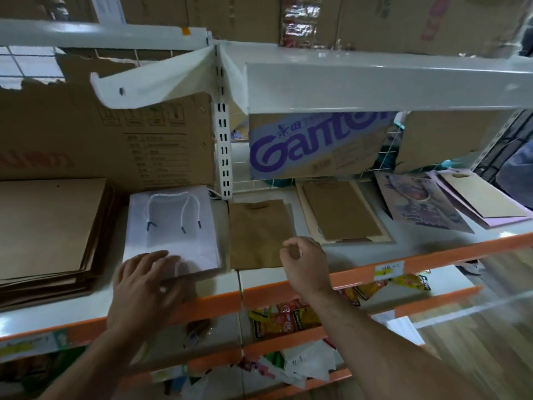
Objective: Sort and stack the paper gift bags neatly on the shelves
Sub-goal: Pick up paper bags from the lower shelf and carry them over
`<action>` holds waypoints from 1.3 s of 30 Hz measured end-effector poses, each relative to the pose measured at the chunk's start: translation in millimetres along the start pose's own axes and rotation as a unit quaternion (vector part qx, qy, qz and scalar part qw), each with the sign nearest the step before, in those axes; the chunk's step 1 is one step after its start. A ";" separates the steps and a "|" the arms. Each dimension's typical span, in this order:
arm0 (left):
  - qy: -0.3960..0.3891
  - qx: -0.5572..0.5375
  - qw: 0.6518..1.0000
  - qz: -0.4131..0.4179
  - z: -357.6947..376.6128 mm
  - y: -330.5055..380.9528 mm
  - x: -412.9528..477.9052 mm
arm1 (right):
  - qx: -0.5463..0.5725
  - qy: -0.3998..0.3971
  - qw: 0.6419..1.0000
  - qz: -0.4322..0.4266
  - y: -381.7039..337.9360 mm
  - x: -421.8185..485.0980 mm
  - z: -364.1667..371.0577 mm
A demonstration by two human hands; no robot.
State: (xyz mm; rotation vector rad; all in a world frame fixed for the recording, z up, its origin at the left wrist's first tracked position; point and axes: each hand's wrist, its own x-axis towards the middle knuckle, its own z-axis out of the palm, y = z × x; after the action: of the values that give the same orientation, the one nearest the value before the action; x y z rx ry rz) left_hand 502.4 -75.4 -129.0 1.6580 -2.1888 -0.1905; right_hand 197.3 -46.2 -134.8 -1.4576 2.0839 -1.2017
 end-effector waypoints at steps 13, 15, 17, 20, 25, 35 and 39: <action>0.073 -0.108 0.989 -0.075 59.5 210.5 18.1 | -0.005 0.020 1.000 -0.001 103.9 52.3 -153.4; 0.042 -0.139 0.985 -0.097 71.5 252.5 27.9 | -0.002 0.007 1.000 0.012 122.4 66.1 -181.4; 0.013 -0.141 0.985 -0.103 83.2 288.4 38.2 | -0.001 -0.005 0.999 0.037 141.4 77.4 -205.8; -0.013 -0.150 0.977 -0.150 97.4 329.5 57.2 | -0.026 0.016 0.999 0.045 167.6 90.3 -232.7; -0.061 -0.055 0.973 -0.216 118.5 357.8 93.5 | -0.075 0.065 0.994 0.055 200.4 110.7 -269.5; -0.095 0.050 0.963 -0.249 137.8 383.0 107.3 | -0.141 0.124 0.971 0.148 247.3 140.0 -304.0; -0.084 0.017 0.964 -0.251 144.2 395.2 105.7 | -0.087 0.082 0.974 0.193 253.2 146.5 -308.0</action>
State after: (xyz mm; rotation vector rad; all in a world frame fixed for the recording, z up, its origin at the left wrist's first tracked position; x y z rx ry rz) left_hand 69.3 -77.8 -105.4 2.2660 -1.8432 -0.4462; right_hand -225.5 -6.7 -123.0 -0.9735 2.4909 -1.0336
